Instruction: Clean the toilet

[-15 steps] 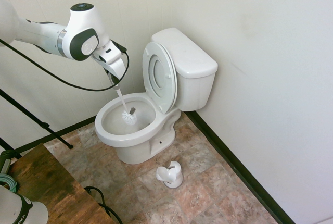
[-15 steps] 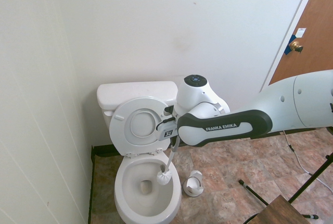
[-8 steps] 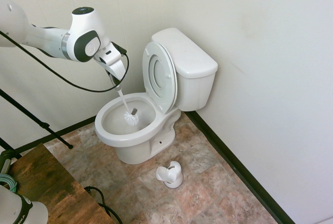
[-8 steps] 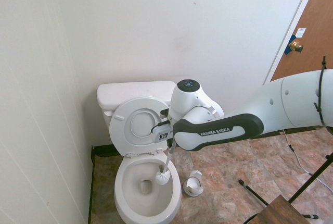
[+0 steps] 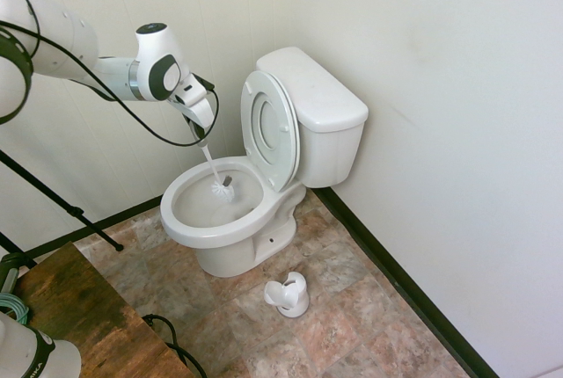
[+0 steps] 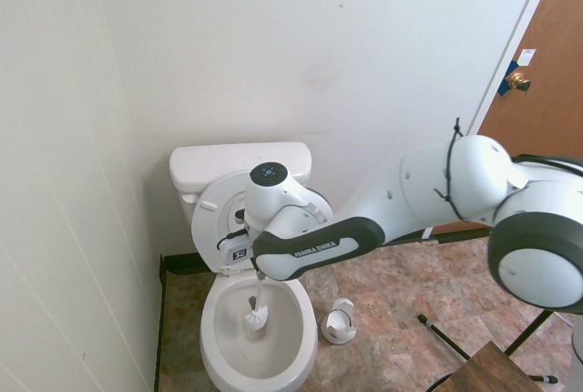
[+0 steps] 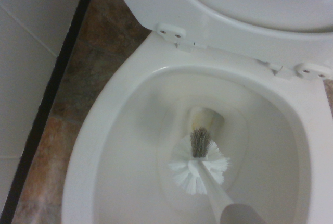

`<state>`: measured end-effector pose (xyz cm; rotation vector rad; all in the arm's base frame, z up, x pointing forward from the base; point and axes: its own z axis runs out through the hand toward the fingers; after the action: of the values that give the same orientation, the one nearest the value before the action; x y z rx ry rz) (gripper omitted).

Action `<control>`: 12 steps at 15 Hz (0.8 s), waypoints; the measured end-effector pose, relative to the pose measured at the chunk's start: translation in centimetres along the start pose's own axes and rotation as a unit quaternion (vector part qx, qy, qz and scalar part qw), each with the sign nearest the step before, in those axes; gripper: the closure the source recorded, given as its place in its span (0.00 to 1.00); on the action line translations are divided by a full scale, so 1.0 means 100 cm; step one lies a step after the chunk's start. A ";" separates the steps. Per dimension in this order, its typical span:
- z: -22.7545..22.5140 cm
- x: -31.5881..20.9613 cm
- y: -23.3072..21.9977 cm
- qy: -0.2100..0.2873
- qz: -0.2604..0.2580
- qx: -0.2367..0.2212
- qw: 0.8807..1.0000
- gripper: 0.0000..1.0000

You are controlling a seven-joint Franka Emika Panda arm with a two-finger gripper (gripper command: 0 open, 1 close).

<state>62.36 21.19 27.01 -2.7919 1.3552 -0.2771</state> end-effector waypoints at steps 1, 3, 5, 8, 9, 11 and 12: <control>0.015 0.004 -0.009 0.002 0.005 -0.002 1.000 1.00; 0.041 0.009 -0.026 0.008 0.013 -0.004 1.000 1.00; 0.063 0.010 -0.042 0.008 0.017 -0.012 1.000 1.00; 0.081 0.018 -0.062 0.008 0.026 -0.016 1.000 1.00; 0.083 0.020 -0.067 0.006 0.027 -0.017 0.999 1.00; 0.086 0.017 -0.076 0.005 0.024 -0.018 1.000 1.00; 0.088 0.013 -0.080 0.004 0.020 -0.022 1.000 1.00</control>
<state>70.83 24.66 19.31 -2.7979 1.4351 -0.2605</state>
